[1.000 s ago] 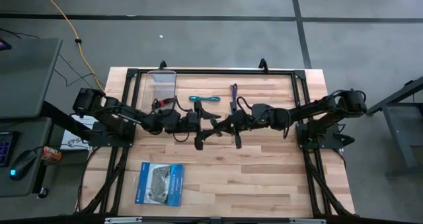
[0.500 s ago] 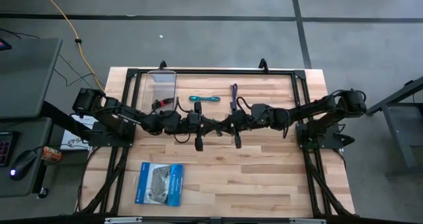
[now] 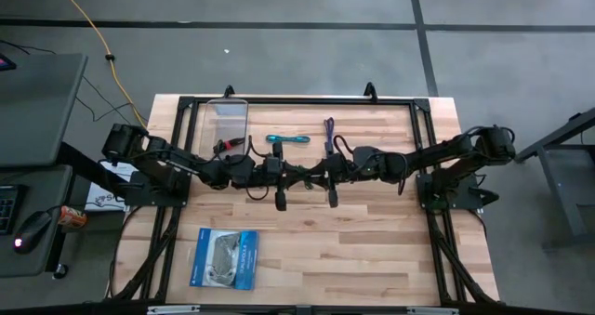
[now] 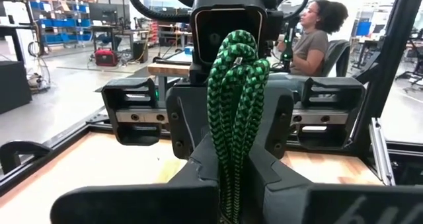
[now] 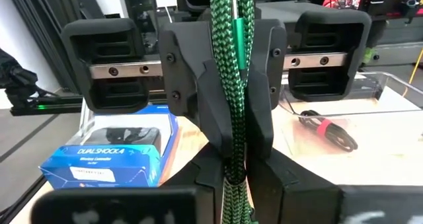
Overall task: Pick and place USB-C Cables
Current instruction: Put the green USB cable into the transparent bin
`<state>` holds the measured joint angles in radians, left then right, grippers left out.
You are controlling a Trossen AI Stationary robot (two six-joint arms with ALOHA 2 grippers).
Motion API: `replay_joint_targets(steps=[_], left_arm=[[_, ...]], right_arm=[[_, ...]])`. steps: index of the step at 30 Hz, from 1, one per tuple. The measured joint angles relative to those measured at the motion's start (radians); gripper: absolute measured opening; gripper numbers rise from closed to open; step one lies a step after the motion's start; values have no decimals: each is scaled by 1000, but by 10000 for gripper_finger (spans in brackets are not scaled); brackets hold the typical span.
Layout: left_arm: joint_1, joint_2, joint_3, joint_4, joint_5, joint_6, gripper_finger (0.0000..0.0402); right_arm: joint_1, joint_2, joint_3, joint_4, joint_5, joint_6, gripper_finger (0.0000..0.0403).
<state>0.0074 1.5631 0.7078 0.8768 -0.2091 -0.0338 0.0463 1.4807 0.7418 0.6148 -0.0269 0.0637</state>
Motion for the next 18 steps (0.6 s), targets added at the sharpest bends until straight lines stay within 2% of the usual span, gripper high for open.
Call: replay_joint_targets(steps=[6, 14, 18], left_arm=[[0, 0, 0, -2, -6, 0, 1], [0, 0, -1, -2, -5, 0, 0], [0, 0, -1, -1, -5, 0, 0]], right_arm=[[0, 0, 0, -4, -3, 9, 72], [0, -1, 0, -13, -4, 8, 171], [0, -1, 0, -14, -4, 7, 205]])
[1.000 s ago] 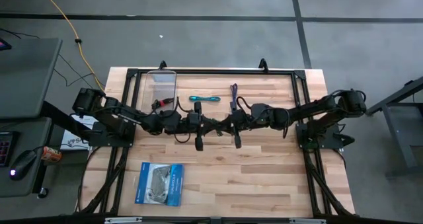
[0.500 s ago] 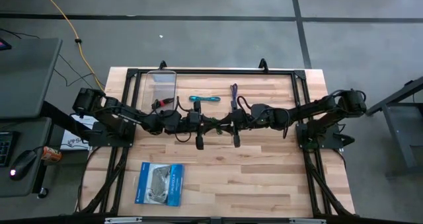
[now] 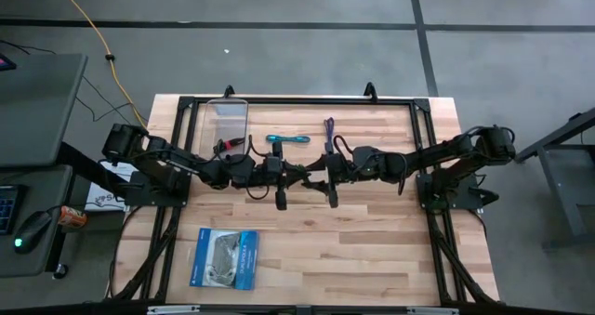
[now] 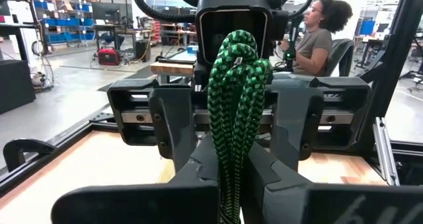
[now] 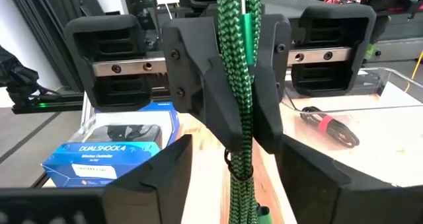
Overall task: Pick and place USB-C Cables
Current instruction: Put the green USB cable into the transparent bin
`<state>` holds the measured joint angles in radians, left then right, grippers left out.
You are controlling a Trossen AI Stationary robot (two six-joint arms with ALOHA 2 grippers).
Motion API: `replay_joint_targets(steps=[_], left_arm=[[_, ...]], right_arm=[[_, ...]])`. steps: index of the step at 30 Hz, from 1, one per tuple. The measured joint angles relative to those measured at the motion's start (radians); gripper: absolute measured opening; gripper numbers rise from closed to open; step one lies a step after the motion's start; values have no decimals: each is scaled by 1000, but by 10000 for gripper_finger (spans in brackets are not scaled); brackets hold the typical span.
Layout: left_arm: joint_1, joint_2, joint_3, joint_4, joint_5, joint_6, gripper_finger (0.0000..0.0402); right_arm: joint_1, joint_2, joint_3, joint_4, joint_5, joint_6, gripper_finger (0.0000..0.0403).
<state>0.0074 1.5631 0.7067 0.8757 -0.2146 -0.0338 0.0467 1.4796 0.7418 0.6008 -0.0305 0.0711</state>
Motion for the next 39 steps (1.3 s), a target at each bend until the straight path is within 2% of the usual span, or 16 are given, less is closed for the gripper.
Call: replay_joint_targets(steps=[7, 10, 17, 21, 25, 31, 39], left_arm=[[0, -1, 0, -3, 1, 3, 0], [0, -28, -1, -55, 2, 19, 0], [0, -197, -1, -316, 1, 35, 0], [-1, -288, -51, -361, 3, 40, 0], [14, -387, -135, -354, 60, 44, 0], [47, -547, -218, -396, 233, -17, 0], [51, -655, -236, -571, 234, -27, 0]], right_arm=[[-1, -1, 0, -44, 0, -9, 211], [-1, -29, 0, -83, 0, -27, 211], [9, -186, -12, -217, 3, -54, 211], [35, -277, -73, -207, 28, -74, 211], [48, -386, -153, -174, 77, -72, 211], [49, -527, -233, -163, 82, -72, 211], [52, -563, -251, -168, 83, -72, 211]])
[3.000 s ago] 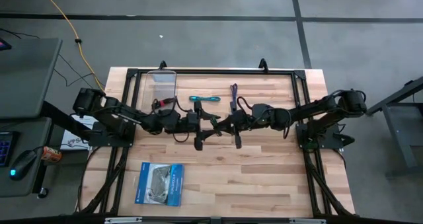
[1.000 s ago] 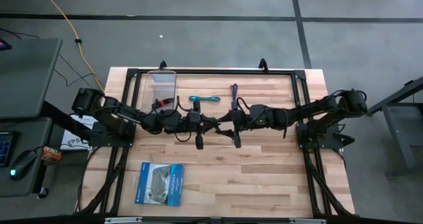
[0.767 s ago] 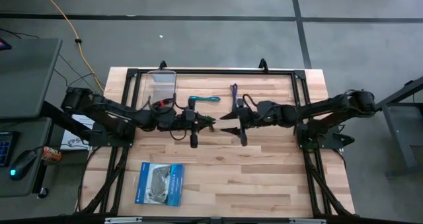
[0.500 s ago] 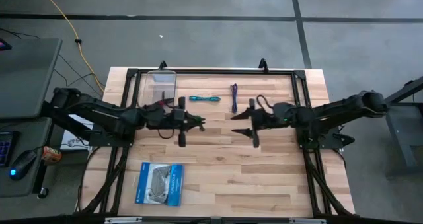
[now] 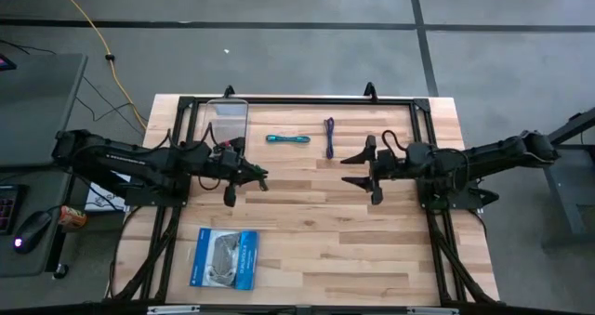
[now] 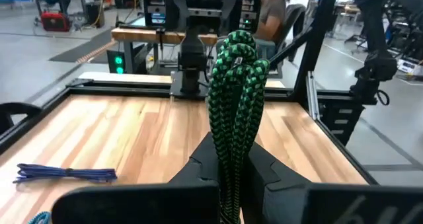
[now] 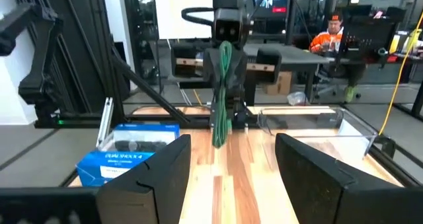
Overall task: Pick and place USB-C Cables
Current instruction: Put the green USB cable into the transparent bin
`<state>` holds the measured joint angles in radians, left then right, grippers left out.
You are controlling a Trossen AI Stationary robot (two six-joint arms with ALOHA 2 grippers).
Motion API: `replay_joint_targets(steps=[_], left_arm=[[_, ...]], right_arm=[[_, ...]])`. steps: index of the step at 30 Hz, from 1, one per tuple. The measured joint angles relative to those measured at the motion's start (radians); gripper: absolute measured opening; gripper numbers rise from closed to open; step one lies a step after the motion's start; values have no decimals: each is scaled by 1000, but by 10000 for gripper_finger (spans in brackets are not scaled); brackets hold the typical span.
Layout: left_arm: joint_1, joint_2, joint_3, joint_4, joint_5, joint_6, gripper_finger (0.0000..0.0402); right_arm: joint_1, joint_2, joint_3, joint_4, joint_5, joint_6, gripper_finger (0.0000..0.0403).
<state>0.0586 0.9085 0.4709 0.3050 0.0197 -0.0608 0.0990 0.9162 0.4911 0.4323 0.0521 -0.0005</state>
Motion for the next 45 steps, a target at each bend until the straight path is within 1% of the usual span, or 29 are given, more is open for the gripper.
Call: replay_joint_targets(steps=[2, 31, 33, 35, 37, 39, 42, 44, 45], left_arm=[[0, -7, 0, -25, 0, -6, 0], [0, -6, 0, -24, -1, -41, 0], [0, -6, 0, -23, -16, -44, 0], [-1, -6, 0, -17, -81, -66, 0], [0, -6, 0, -16, -196, -85, 0], [0, -6, 0, -16, -346, -98, 0], [6, -5, 23, -58, -613, -104, 0], [29, -5, 65, -149, -738, -105, 0], [45, -5, 94, -210, -775, -110, 0]], right_arm=[[0, 5, 0, 3, 0, 0, 211], [0, 5, 0, -23, 1, 0, 211], [0, 5, 0, -23, 1, 0, 211], [0, 5, 0, -24, 1, 0, 211], [0, 5, 0, -25, 1, 0, 211], [0, 5, 0, -25, 1, 0, 211], [0, 5, 0, -25, 1, 0, 211], [0, 5, 0, -25, 1, 0, 211], [0, 5, 0, -25, 1, 0, 211]])
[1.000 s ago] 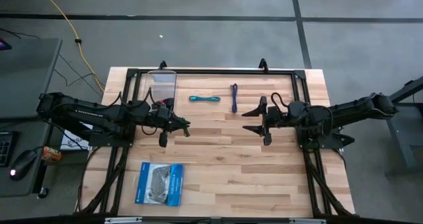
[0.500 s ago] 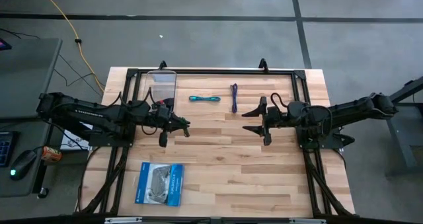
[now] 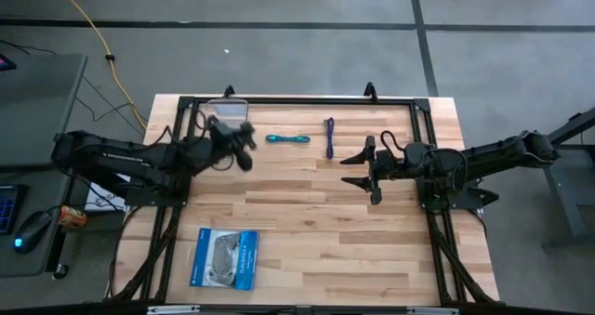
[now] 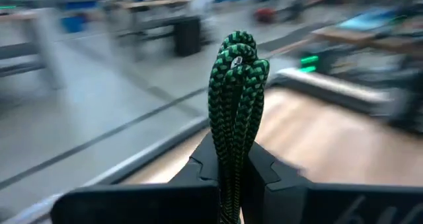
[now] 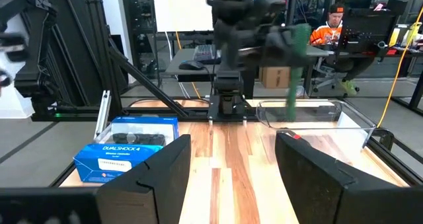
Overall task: Pick and place USB-C Cables
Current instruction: Put the green USB cable into the transparent bin
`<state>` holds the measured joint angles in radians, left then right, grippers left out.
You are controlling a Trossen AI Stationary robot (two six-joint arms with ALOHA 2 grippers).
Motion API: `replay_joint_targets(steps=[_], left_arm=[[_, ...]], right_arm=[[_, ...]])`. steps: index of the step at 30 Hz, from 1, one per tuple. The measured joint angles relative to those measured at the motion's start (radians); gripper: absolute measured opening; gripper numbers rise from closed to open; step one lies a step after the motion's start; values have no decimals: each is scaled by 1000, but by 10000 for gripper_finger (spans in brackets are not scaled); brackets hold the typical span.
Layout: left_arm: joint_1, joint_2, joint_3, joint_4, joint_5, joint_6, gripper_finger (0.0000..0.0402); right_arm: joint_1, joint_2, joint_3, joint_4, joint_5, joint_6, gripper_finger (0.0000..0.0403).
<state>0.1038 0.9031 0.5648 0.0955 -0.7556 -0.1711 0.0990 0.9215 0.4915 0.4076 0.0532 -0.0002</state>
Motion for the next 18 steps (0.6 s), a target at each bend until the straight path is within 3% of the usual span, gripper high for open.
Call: replay_joint_targets(steps=[8, 18], left_arm=[[180, 27, 240, -535, -132, -107, 0], [332, 32, 302, -653, -54, -114, 0]], right_arm=[[0, 0, 0, 0, 0, 0, 211], [0, 0, 1, -1, 0, 0, 211]])
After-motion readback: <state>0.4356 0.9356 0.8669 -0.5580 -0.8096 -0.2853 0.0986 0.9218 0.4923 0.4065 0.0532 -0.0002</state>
